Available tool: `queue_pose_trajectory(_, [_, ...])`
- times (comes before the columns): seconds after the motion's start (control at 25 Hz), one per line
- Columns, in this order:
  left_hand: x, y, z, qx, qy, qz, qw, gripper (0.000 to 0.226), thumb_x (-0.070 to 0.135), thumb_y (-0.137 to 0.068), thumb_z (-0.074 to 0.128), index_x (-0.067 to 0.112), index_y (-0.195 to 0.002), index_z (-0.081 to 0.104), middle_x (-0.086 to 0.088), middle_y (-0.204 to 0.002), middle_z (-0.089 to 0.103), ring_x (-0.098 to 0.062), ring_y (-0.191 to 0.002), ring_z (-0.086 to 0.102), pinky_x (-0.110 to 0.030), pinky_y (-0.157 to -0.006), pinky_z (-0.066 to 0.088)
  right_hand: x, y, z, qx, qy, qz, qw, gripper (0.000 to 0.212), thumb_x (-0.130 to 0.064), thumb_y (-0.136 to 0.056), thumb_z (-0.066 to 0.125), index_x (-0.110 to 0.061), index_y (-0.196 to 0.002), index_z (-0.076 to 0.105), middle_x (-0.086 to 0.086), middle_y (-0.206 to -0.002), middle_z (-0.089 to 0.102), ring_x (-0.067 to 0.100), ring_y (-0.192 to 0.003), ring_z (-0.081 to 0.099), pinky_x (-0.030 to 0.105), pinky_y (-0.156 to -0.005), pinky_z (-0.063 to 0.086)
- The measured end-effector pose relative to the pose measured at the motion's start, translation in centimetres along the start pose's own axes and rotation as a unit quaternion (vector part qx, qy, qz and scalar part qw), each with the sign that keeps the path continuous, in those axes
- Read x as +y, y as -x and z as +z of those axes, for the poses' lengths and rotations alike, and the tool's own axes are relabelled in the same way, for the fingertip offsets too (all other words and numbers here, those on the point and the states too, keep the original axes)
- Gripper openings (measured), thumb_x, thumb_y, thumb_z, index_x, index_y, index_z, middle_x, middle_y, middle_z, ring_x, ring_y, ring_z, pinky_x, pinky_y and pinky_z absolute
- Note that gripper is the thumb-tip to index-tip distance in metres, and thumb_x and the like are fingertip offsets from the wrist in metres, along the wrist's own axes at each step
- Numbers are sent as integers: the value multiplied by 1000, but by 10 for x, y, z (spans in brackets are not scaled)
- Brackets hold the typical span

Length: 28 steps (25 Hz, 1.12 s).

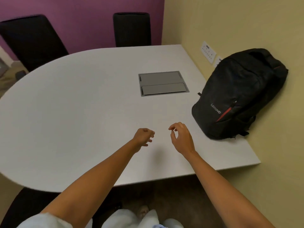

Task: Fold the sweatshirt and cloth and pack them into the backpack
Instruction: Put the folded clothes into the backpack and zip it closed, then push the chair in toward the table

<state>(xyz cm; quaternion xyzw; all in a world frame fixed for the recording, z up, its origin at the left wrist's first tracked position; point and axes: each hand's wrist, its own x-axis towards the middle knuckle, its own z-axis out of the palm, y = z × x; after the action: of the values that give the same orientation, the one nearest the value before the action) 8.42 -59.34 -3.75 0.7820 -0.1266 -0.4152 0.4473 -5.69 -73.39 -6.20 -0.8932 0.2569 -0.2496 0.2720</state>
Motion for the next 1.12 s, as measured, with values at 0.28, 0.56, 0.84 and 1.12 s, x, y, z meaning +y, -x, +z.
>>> queue_pose_trajectory(0.28, [-53, 68, -28, 102, 71, -35, 992, 23, 24, -99, 56, 11, -115, 66, -5, -110, 68, -18, -91, 65, -32, -76, 51, -40, 39, 25, -96, -29, -67, 993, 20, -6, -92, 57, -25, -98, 61, -15, -98, 55, 4, -90, 53, 21, -79, 48])
queue_pose_trajectory(0.56, [-132, 161, -30, 178, 148, -89, 969, 24, 23, -100, 54, 15, -122, 59, -3, -115, 65, -20, -97, 65, -36, -85, 52, -78, 103, 45, -193, -47, -124, 972, 18, -8, -94, 56, -24, -99, 62, -14, -100, 54, 3, -91, 52, 16, -79, 43])
queue_pose_trajectory(0.84, [-180, 233, -68, 273, 200, -110, 935, 26, 21, -98, 58, 18, -124, 52, -8, -122, 62, -22, -103, 65, -37, -86, 54, -145, 146, 80, -260, -76, -171, 947, 17, -13, -94, 57, -30, -94, 61, -18, -100, 53, 3, -91, 53, 12, -80, 42])
queue_pose_trajectory(1.12, [-204, 284, -122, 349, 176, -91, 916, 34, 18, -96, 57, 15, -130, 55, -7, -116, 63, -19, -96, 67, -25, -66, 52, -222, 173, 115, -302, -102, -210, 924, 17, -14, -94, 57, -31, -93, 61, -16, -102, 55, 0, -91, 52, 7, -79, 38])
